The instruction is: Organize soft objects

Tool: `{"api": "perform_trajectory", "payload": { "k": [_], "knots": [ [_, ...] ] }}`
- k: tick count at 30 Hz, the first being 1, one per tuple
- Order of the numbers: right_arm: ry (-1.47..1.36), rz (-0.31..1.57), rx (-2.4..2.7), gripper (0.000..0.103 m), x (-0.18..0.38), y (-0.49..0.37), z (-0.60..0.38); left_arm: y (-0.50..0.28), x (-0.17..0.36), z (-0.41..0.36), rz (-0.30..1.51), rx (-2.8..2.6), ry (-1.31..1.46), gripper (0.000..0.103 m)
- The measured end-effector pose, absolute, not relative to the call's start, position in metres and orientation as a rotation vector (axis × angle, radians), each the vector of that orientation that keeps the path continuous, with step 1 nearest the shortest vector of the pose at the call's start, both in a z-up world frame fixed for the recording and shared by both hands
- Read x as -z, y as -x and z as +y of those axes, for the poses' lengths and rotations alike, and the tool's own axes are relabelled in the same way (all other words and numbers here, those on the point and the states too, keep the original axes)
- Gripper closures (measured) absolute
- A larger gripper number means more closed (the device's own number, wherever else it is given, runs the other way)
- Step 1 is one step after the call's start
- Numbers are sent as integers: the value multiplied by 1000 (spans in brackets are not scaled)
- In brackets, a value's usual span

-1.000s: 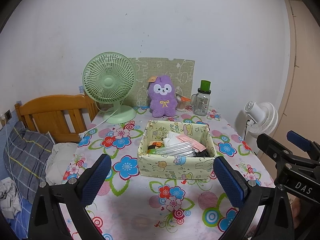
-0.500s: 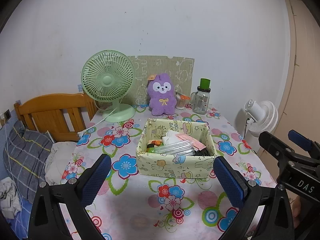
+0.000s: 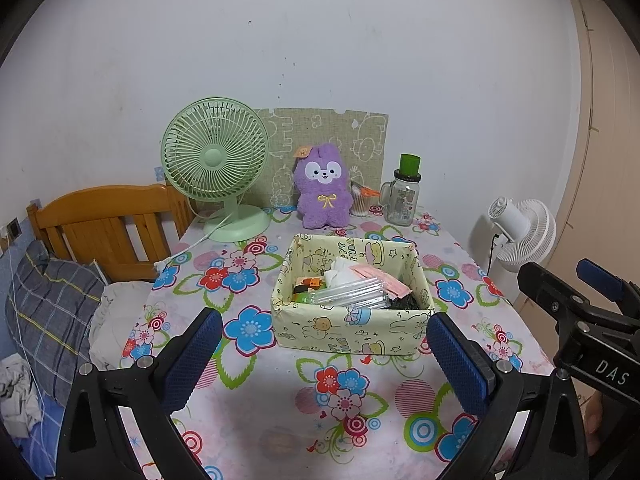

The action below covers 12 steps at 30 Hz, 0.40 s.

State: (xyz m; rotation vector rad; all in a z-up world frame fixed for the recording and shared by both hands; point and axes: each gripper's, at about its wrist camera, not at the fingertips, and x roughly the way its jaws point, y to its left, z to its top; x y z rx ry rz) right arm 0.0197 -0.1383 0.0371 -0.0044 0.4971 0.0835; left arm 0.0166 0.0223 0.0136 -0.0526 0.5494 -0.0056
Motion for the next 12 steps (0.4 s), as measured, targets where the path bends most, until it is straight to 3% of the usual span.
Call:
{"api": "perform_trajectory", "payload": {
  "k": [12],
  "knots": [
    [8,496,-80,0,-38,-19,-137,-15,-13,24,542,-3,49,0]
  ]
}}
